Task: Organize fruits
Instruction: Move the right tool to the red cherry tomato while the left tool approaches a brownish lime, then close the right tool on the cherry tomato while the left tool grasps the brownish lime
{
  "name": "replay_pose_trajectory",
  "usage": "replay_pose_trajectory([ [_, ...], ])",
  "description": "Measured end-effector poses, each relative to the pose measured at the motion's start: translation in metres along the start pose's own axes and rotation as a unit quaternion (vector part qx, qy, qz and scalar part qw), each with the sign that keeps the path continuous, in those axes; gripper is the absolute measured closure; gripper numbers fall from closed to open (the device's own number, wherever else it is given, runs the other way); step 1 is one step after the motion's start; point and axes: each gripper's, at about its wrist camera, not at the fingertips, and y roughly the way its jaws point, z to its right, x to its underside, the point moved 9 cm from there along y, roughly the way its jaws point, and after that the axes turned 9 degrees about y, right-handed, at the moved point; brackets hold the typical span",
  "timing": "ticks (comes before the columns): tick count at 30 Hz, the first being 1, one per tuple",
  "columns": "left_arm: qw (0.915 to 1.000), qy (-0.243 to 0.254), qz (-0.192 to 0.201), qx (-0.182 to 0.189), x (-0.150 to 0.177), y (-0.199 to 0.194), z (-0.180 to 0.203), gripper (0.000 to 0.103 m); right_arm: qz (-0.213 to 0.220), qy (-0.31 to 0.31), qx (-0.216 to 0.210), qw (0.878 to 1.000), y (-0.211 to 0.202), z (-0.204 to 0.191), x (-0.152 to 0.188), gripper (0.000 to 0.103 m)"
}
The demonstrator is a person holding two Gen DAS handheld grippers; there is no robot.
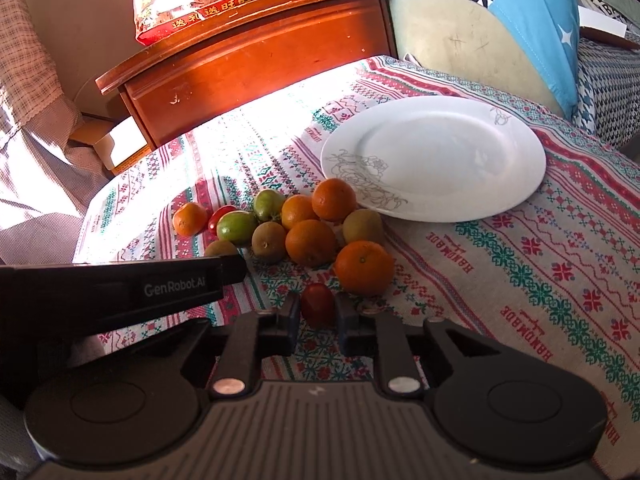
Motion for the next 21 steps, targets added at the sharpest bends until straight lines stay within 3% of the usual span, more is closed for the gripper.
replay_pose_trajectory([
  [13,0.9997,-0.017,-0.004,-0.015,0.009,-0.020,-0.014,0.080,-0.002,-0.004,-0.018,1.000,-0.021,-0.004,-0.006,0.086],
  [21,0.9999,-0.010,0.004,0.003,-0.003,-0.040,-0.006,0.080,0.015,-0.017,-0.030,0.999,-0.041,-0.001,-0.046,0.086],
])
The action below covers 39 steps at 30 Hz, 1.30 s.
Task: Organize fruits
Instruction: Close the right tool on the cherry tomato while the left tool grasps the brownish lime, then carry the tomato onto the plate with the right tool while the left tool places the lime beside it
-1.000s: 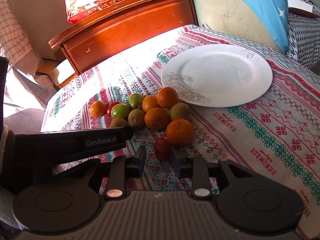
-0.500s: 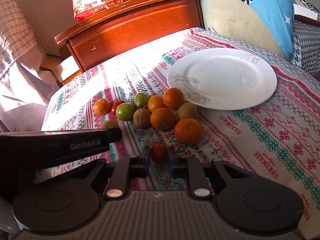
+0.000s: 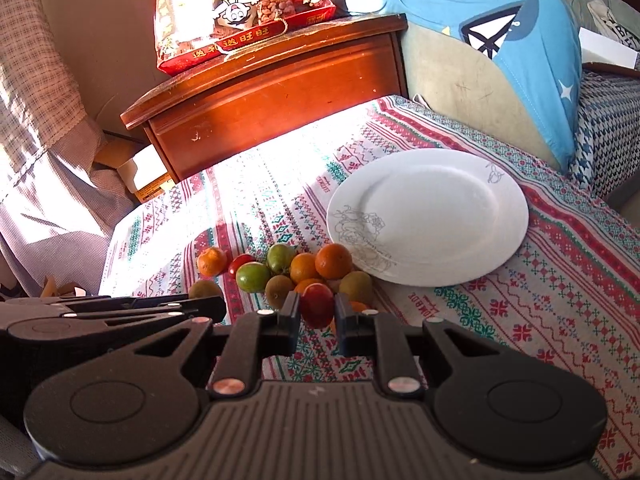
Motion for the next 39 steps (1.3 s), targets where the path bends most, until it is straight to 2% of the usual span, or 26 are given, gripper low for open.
replay_pose_trajectory([
  [4,0.9997,0.013,0.011,0.018,-0.015,-0.006,0.010,0.080,-0.002,0.008,-0.013,1.000,-0.001,0.008,-0.022,0.086],
  [9,0.9988,0.022,0.025,0.035,-0.037,-0.006,0.021,0.080,-0.011,0.026,-0.001,1.000,0.007,0.029,-0.034,0.086],
  [20,0.9969,0.055,0.017,0.054,-0.066,0.032,0.047,0.080,-0.022,0.048,0.029,0.998,0.030,0.064,-0.046,0.086],
  [33,0.9971,0.041,0.012,0.063,-0.078,0.071,0.060,0.080,-0.038,0.079,0.041,0.995,0.055,0.077,-0.049,0.085],
  [39,0.9982,0.010,0.013,0.058,-0.081,0.073,0.044,0.080,-0.038,0.112,0.036,0.992,0.059,0.085,-0.052,0.081],
])
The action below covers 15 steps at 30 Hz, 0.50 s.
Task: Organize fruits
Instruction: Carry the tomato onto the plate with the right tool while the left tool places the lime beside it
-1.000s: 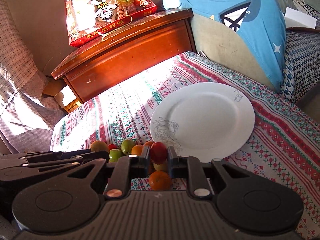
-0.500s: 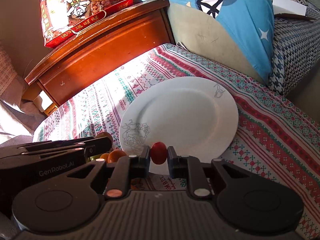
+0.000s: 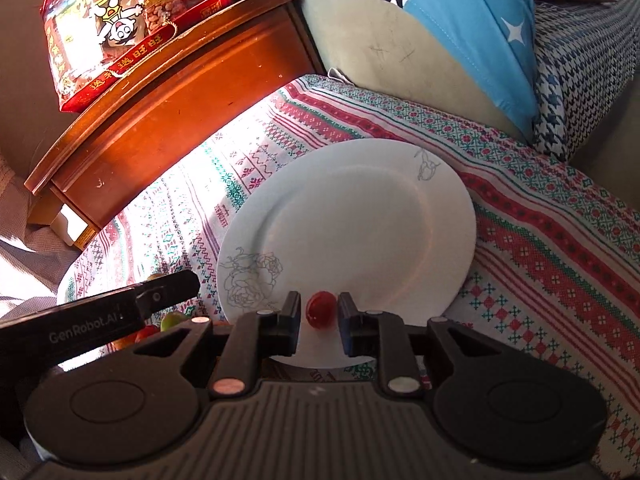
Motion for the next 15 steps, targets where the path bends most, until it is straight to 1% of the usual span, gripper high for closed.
replay_pose_trajectory([
  [4,0.9997,-0.021,0.002,-0.009,-0.003,-0.005,-0.023,0.080,0.007,0.020,-0.003,1.000,-0.002,0.003,-0.006,0.081],
  [6,0.9994,-0.025,-0.001,-0.024,-0.003,-0.006,-0.036,0.080,0.003,0.033,-0.014,0.999,-0.004,0.002,-0.007,0.081],
  [8,0.9991,-0.023,-0.005,-0.034,-0.001,-0.005,-0.044,0.080,0.005,0.036,-0.015,0.999,-0.005,0.001,-0.008,0.081],
  [10,0.9987,-0.015,-0.018,-0.044,0.004,-0.002,-0.052,0.080,0.008,0.030,-0.013,0.999,-0.007,0.000,-0.008,0.081],
  [12,0.9978,0.003,-0.031,-0.058,0.010,0.001,-0.058,0.080,0.006,0.034,-0.016,0.999,-0.007,-0.001,-0.008,0.081],
  [15,0.9962,0.025,-0.039,-0.074,0.016,0.004,-0.065,0.080,0.005,0.036,-0.018,0.999,-0.008,-0.005,-0.008,0.081],
])
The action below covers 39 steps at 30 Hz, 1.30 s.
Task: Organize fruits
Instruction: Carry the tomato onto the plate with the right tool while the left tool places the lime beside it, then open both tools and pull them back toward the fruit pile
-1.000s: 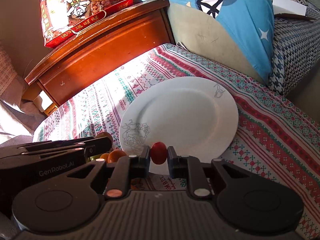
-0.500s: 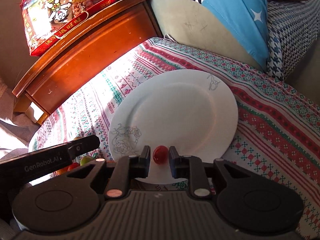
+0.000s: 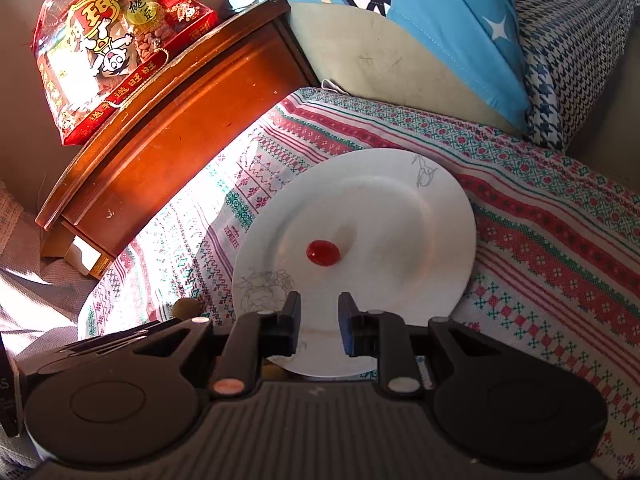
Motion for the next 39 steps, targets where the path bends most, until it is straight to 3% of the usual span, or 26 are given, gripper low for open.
replay_pose_trajectory([
  [11,0.9999,0.007,-0.009,-0.005,-0.001,0.027,0.003,0.075,-0.009,-0.009,0.001,1.000,0.004,-0.003,0.006,0.081],
  [17,0.9999,0.008,0.003,-0.011,-0.005,0.028,0.006,0.079,-0.012,-0.007,0.015,1.000,0.006,0.003,0.009,0.081],
  [27,0.9976,0.014,0.044,0.052,-0.037,0.013,0.055,0.079,-0.019,-0.002,0.038,0.999,0.008,0.013,0.011,0.080],
  [32,0.9968,0.035,0.036,0.062,-0.037,0.019,0.081,0.078,-0.022,-0.003,0.042,0.999,0.008,0.015,0.011,0.080],
  [39,0.9971,0.026,0.038,0.061,-0.037,0.010,0.083,0.076,-0.021,-0.006,0.037,0.999,0.005,0.017,0.013,0.080],
])
